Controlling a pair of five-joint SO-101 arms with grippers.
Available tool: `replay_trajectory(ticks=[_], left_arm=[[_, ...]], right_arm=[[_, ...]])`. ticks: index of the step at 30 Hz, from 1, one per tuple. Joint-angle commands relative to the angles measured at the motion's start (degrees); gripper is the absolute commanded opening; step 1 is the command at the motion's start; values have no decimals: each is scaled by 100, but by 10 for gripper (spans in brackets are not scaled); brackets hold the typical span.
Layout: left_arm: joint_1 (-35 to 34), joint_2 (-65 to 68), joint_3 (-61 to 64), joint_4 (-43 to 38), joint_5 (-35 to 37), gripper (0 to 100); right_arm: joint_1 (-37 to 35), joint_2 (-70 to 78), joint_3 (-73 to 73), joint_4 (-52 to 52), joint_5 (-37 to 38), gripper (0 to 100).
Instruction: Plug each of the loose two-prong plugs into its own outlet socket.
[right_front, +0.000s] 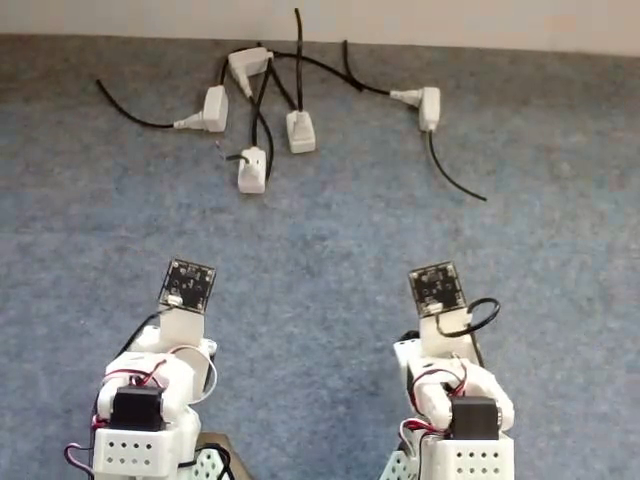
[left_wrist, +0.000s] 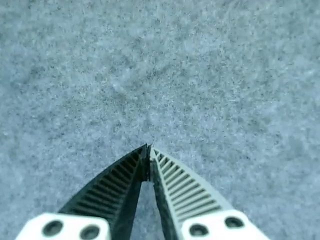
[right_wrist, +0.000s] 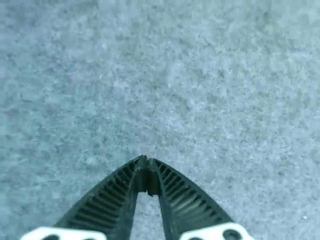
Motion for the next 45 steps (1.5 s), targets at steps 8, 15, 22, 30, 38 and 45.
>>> replay_trajectory(ticks=[8, 15, 22, 30, 38, 45], left_arm=[[66, -22, 84, 35, 853, 7], [-303, -13, 84, 35, 1108, 7], [-312, -13, 84, 35, 1108, 7], [-312, -13, 84, 35, 1108, 7], [-312, -13, 84, 35, 1108, 7], [-312, -13, 84, 35, 1108, 7]], right_arm=[[92, -13, 796, -180, -1099, 7], [92, -4, 796, -127, -554, 7], [84, -22, 796, -4, -607, 7], [84, -22, 796, -4, -607, 7], [84, -22, 796, -4, -607, 7], [84, -22, 796, -4, -607, 7]])
